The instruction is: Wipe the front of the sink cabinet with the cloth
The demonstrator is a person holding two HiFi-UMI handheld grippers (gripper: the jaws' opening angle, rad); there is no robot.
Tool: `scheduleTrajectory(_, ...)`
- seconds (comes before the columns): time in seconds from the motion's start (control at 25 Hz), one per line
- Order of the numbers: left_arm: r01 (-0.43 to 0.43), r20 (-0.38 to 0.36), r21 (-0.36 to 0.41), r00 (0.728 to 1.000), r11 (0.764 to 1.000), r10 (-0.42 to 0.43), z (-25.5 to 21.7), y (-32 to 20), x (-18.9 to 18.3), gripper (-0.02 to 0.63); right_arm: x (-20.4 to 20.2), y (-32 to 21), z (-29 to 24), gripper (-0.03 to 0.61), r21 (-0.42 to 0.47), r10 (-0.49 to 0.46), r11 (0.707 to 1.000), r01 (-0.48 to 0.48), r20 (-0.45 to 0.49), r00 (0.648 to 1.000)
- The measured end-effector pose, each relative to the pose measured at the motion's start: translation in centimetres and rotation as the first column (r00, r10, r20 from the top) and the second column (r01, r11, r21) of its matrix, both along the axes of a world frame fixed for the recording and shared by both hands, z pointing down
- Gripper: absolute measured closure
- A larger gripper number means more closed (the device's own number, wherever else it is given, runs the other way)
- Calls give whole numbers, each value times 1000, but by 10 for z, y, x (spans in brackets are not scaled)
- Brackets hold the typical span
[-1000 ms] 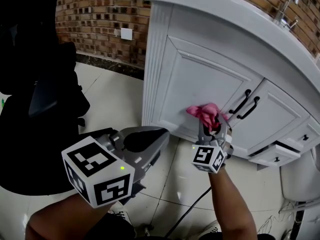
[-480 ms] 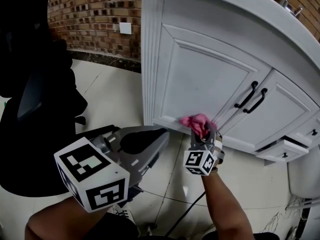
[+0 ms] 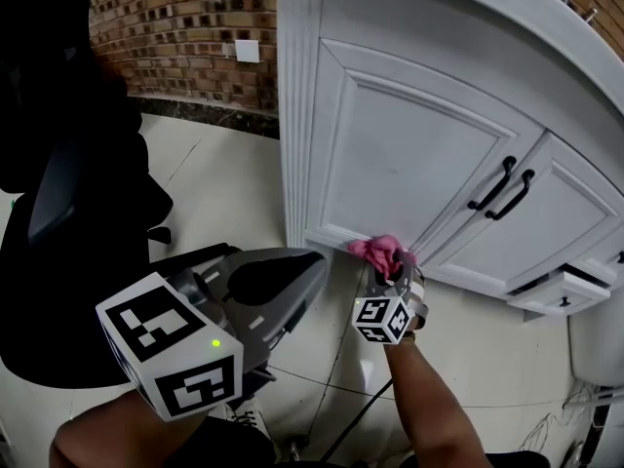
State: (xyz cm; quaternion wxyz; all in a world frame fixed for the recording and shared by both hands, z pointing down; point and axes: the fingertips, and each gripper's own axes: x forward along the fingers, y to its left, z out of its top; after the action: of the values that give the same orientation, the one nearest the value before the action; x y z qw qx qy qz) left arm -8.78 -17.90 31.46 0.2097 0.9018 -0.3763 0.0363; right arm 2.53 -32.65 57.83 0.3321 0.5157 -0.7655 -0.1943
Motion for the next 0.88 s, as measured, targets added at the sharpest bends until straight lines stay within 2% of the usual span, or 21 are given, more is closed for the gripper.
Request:
scheduleTrajectory(0.6,6,7,-7,1000,1000,-6,4,1,-9,609,-2,2,15,434,-9,-17,1000,17,-28,999)
scheduleTrajectory(0.88,17,0,27,1000,1000,-17,-6,3,-11,609,-1,-1,18,434,-107,-14,994,8,-54,998)
